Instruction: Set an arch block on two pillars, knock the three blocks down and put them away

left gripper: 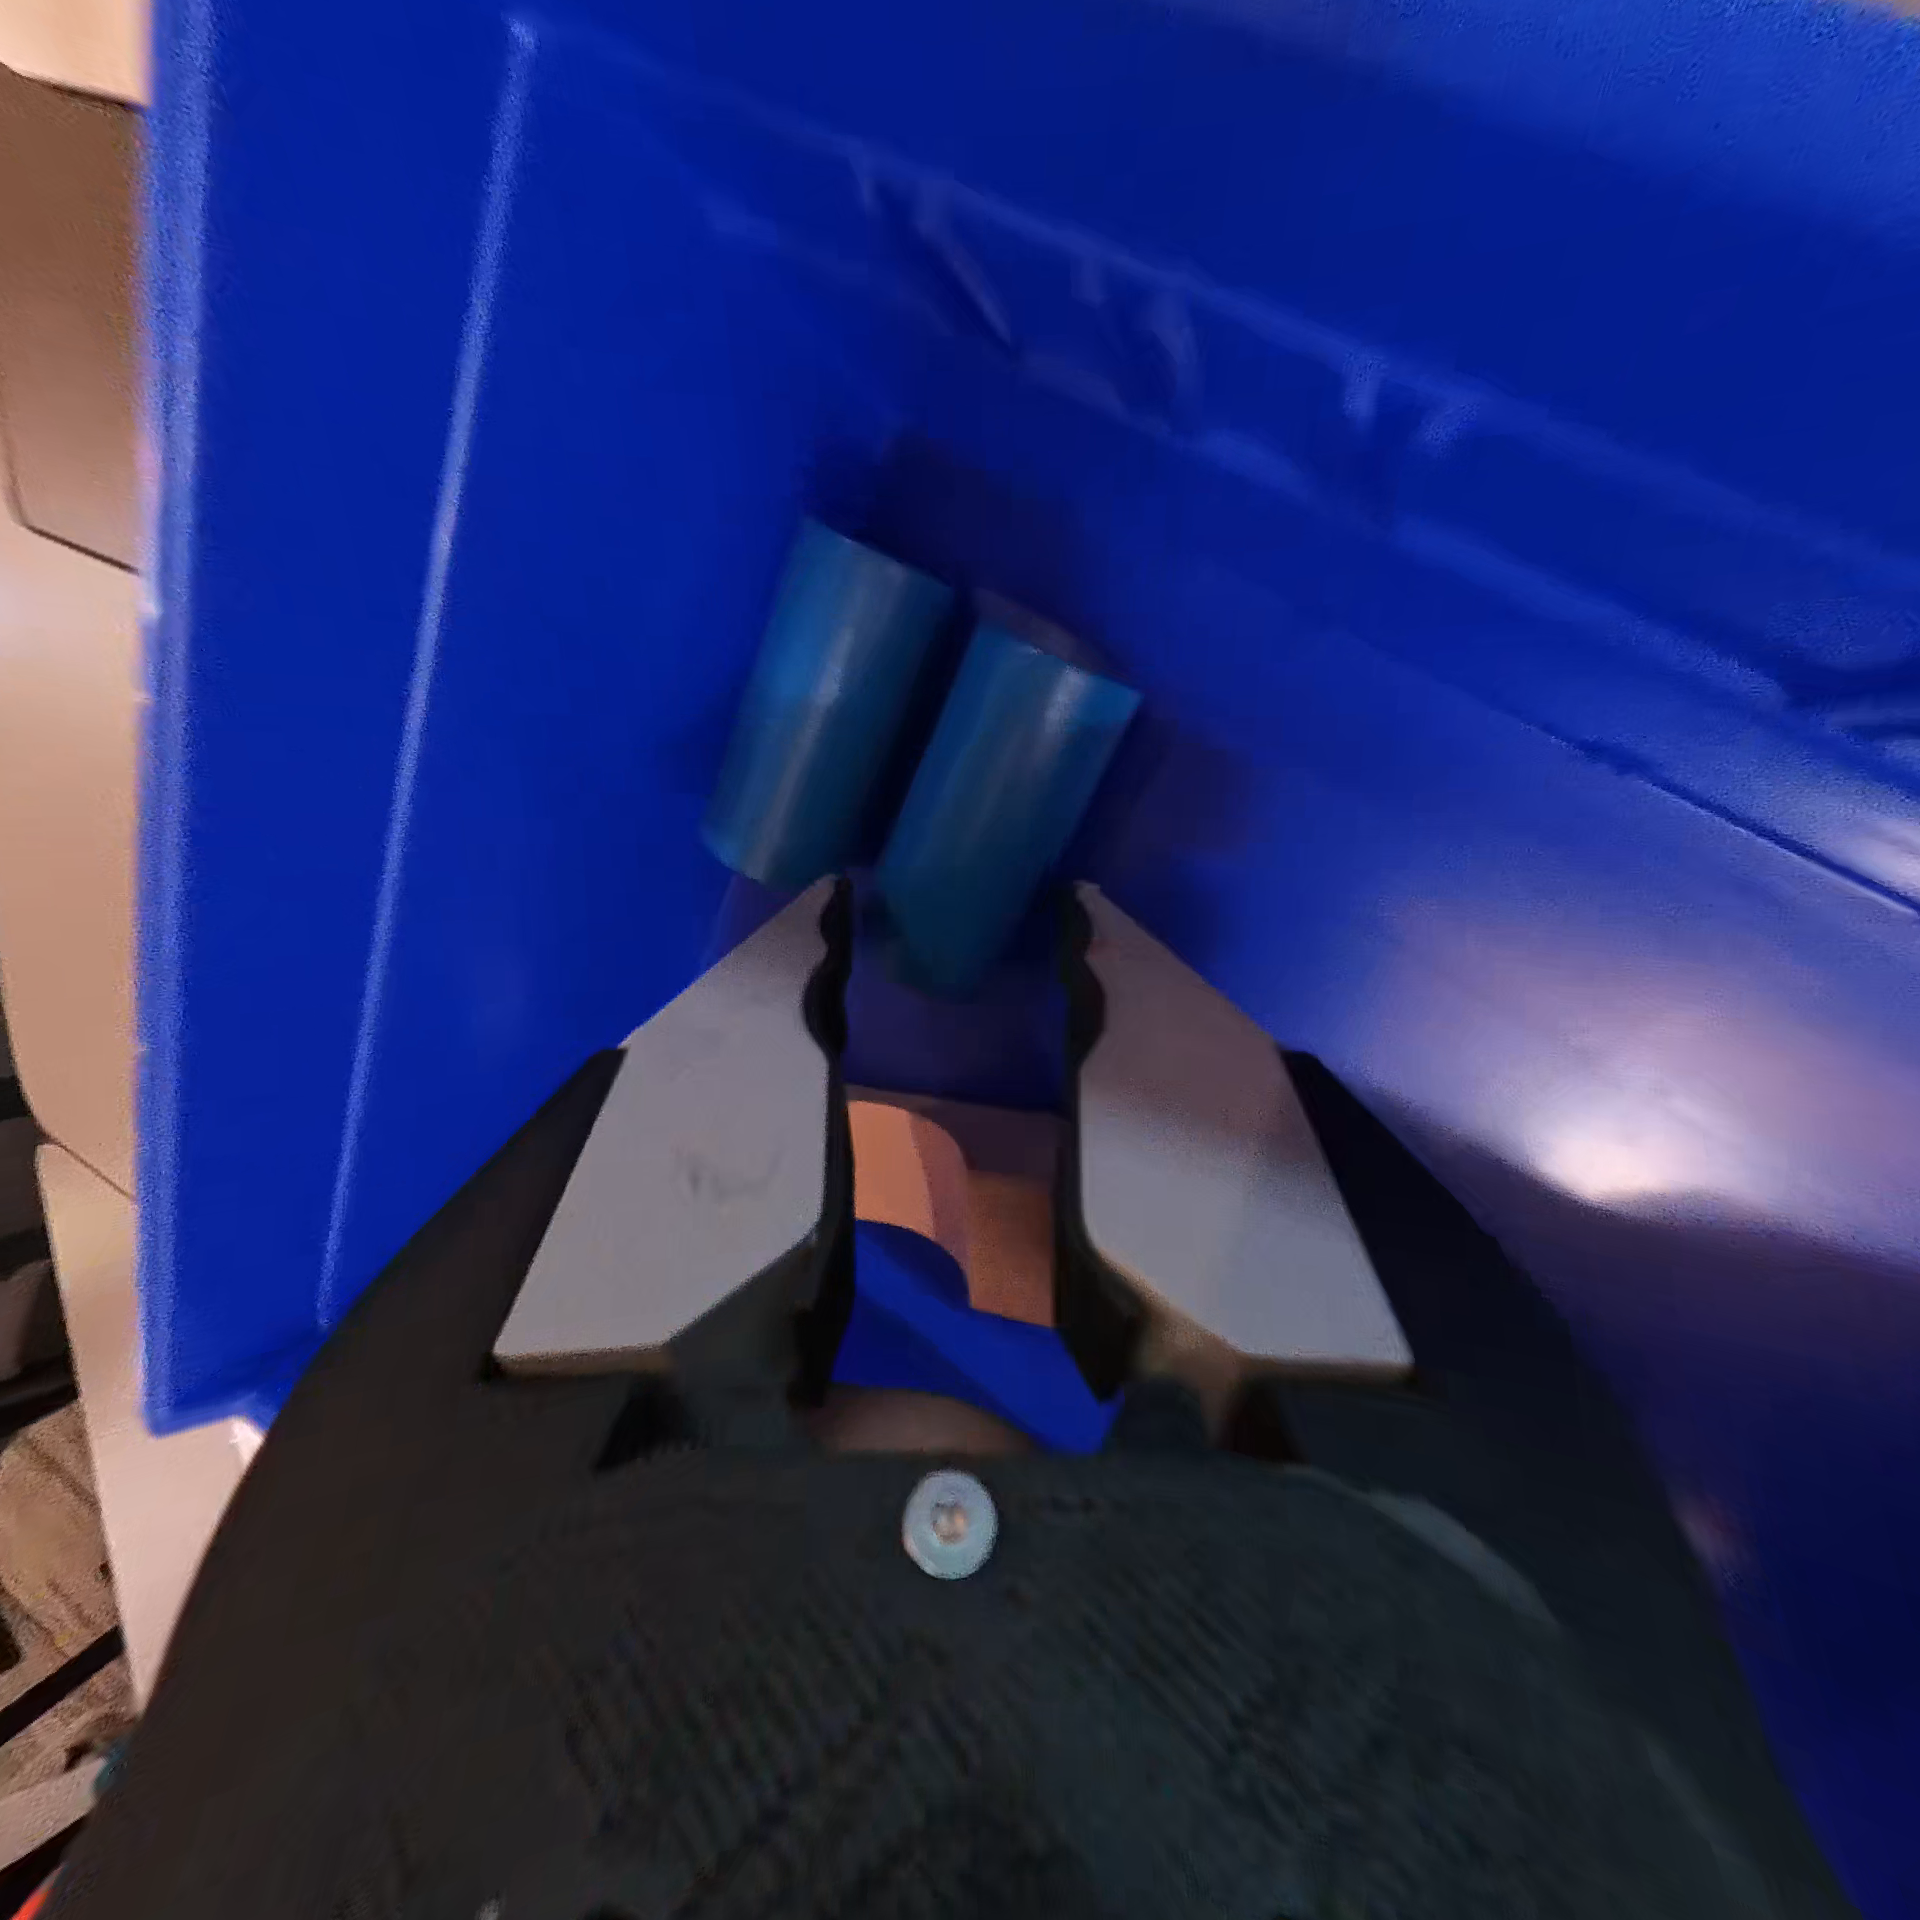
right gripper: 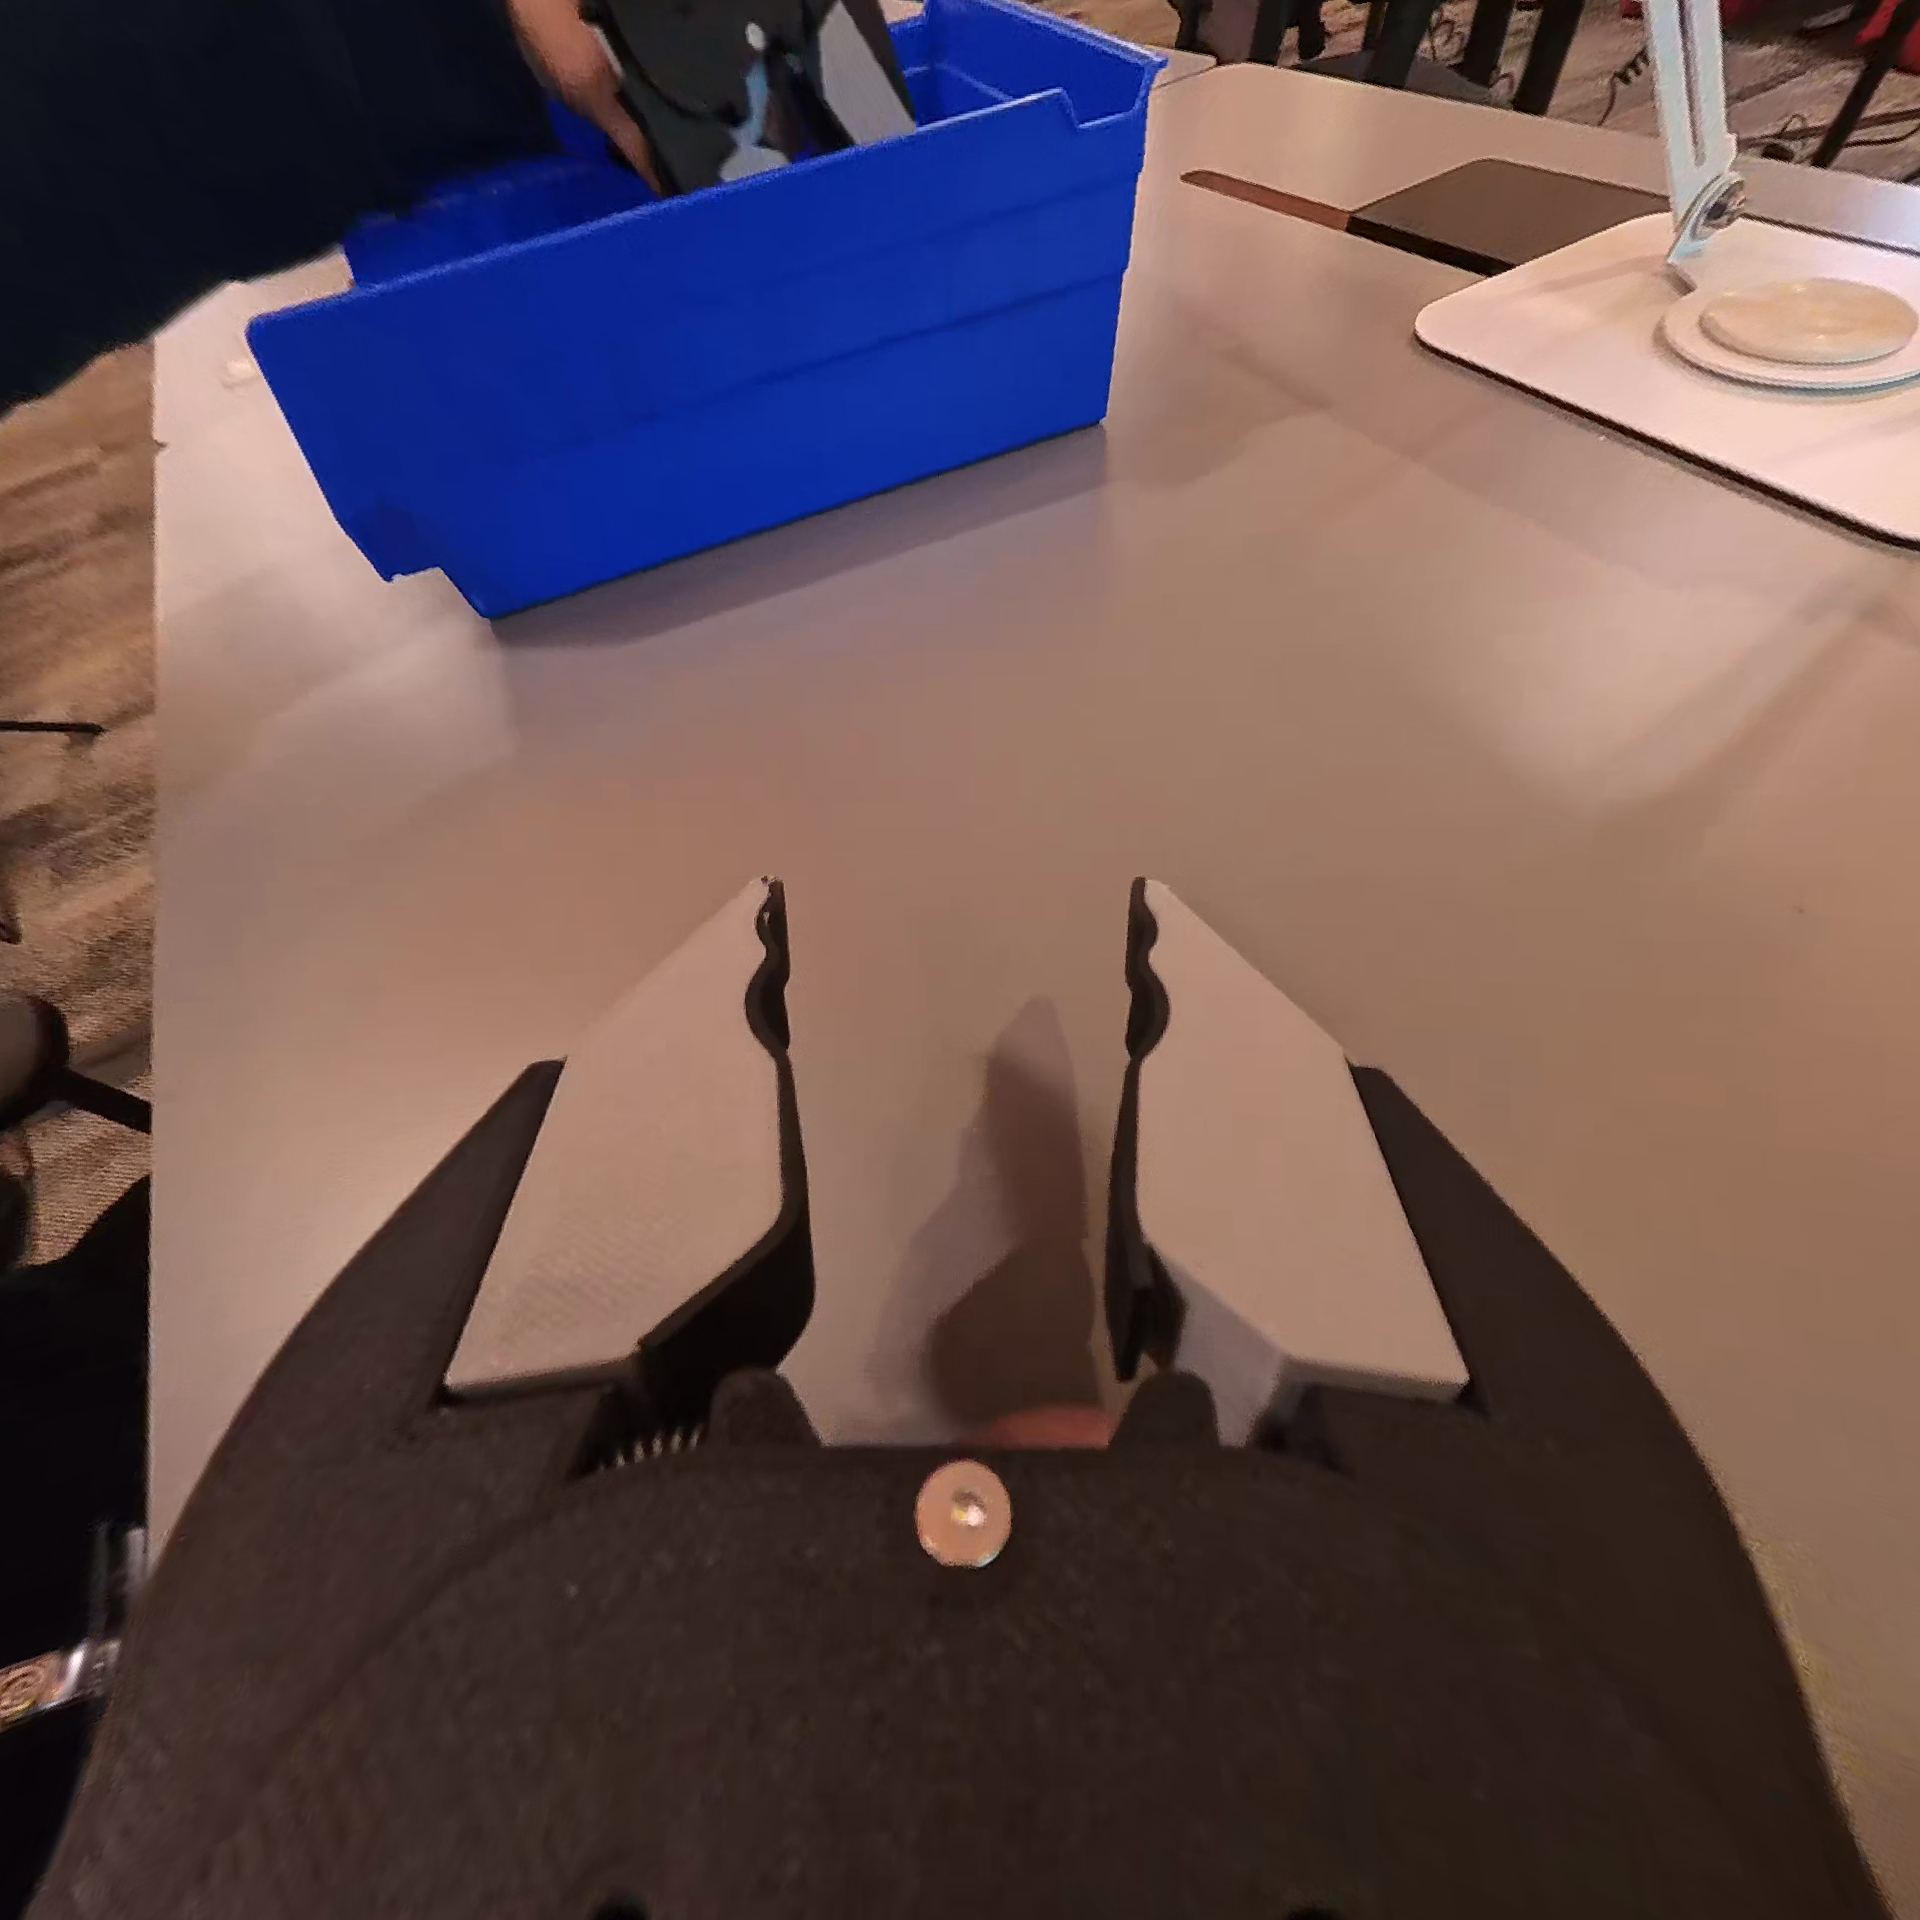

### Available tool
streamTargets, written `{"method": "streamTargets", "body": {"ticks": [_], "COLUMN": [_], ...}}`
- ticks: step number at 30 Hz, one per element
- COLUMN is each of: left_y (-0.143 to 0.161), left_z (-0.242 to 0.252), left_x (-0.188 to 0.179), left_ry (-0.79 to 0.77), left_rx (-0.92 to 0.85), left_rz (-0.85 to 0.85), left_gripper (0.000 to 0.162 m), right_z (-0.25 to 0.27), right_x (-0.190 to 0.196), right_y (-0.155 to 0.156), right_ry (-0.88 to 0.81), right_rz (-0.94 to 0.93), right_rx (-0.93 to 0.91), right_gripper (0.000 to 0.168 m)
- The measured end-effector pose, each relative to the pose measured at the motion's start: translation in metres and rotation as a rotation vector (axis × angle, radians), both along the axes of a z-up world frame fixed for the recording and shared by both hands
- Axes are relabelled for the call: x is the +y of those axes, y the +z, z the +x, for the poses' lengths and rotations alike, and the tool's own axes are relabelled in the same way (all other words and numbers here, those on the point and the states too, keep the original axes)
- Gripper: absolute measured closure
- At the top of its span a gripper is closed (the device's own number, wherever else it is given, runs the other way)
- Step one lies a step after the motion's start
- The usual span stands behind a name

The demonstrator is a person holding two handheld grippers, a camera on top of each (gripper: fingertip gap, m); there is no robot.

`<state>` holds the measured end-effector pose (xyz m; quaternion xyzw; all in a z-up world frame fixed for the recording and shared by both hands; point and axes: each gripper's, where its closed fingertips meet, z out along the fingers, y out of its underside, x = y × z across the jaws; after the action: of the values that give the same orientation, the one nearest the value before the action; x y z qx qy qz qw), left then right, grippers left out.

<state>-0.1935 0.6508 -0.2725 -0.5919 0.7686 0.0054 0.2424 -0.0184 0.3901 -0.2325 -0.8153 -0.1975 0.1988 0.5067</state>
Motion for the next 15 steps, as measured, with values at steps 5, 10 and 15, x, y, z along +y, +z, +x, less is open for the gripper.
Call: {"method": "streamTargets", "body": {"ticks": [5, 10, 15], "left_y": [-0.002, 0.031, 0.147], "left_z": [0.005, -0.003, 0.02], "left_x": [-0.001, -0.002, -0.056], "left_ry": [-0.026, 0.068, 0.177], "left_rx": [0.016, -0.207, -0.741], "left_rz": [-0.025, -0.003, -0.078], "left_gripper": [0.13, 0.132, 0.132], "right_z": [-0.005, -0.009, -0.022], "right_x": [-0.003, -0.008, -0.004], "right_y": [-0.002, 0.0, 0.034], "right_ry": [0.023, 0.048, 0.091], "right_rz": [-0.014, -0.005, 0.066], "right_rx": [0.006, 0.005, 0.126], "right_gripper": [0.105, 0.106, 0.105]}}
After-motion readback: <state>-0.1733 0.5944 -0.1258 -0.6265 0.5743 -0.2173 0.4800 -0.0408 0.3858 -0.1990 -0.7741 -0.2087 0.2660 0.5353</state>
